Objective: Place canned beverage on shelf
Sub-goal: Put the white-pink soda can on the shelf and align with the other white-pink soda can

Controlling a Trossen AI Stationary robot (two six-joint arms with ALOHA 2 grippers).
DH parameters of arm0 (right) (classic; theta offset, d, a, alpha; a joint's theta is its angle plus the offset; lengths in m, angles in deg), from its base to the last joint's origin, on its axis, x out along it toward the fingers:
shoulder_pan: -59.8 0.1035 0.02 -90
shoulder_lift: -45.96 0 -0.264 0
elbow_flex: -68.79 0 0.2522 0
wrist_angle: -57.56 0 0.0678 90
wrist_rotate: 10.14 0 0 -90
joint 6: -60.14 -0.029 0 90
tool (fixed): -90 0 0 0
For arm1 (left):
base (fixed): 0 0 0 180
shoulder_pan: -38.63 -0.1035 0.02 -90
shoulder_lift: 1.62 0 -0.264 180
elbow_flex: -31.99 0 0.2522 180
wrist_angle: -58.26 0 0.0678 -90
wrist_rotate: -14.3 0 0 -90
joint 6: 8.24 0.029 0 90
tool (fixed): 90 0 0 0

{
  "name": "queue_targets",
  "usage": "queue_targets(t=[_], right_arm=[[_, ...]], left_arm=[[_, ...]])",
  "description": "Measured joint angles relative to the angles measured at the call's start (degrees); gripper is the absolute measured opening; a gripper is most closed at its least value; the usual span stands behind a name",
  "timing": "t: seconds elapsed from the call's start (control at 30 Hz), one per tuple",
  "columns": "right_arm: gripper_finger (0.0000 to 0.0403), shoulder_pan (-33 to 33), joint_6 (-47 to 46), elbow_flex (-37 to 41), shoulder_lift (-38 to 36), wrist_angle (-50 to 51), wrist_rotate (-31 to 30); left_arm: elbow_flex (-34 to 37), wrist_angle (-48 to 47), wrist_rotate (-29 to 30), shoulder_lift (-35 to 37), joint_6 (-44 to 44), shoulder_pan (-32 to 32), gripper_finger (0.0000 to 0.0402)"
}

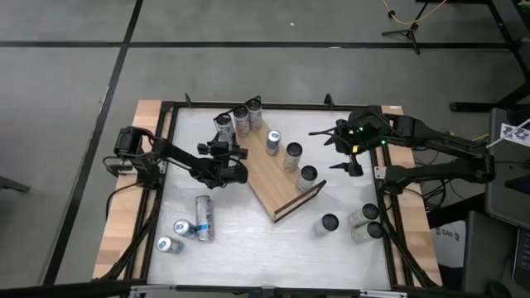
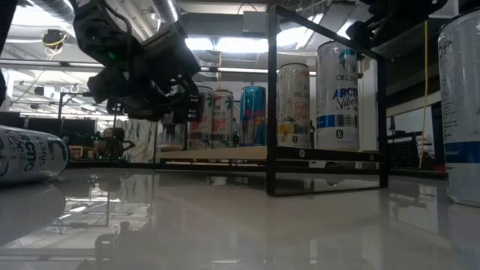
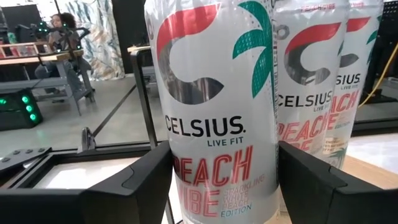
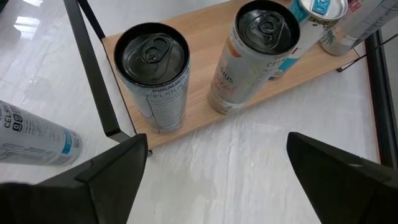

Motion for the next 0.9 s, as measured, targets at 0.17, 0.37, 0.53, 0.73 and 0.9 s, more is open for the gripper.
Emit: queue_targets(t=[0.17, 0.37, 0.53, 0.73, 0.9], right_arm=[[0.0379, -0.01, -0.01, 0.00, 0.02, 0.00, 0.02], [0.0379, 0.00, 0.00, 0.00, 0.00, 0.02, 0.02], [0.0379, -0.01, -0.01, 0.00, 0.01, 0.02, 0.00], [0.0379, 0.00, 0.00, -0.02, 0.02, 0.02, 0.02], [0.0379, -0.01, -0.01, 0.00, 0.01, 0.02, 0.02]], left_arm=[[-0.08, 0.05, -2.78, 0.04, 0.00, -1.19, 0.0238], [-0.09, 0.07, -3.60, 0.07, 0.00, -1.61, 0.0238], [-0.09, 0.04, -3.79, 0.07, 0.00, -1.18, 0.0238], [-0.09, -0.02, -3.98, 0.07, 0.00, -0.76, 0.0238], [-0.09, -0.04, -4.10, 0.07, 0.00, -0.76, 0.0238]])
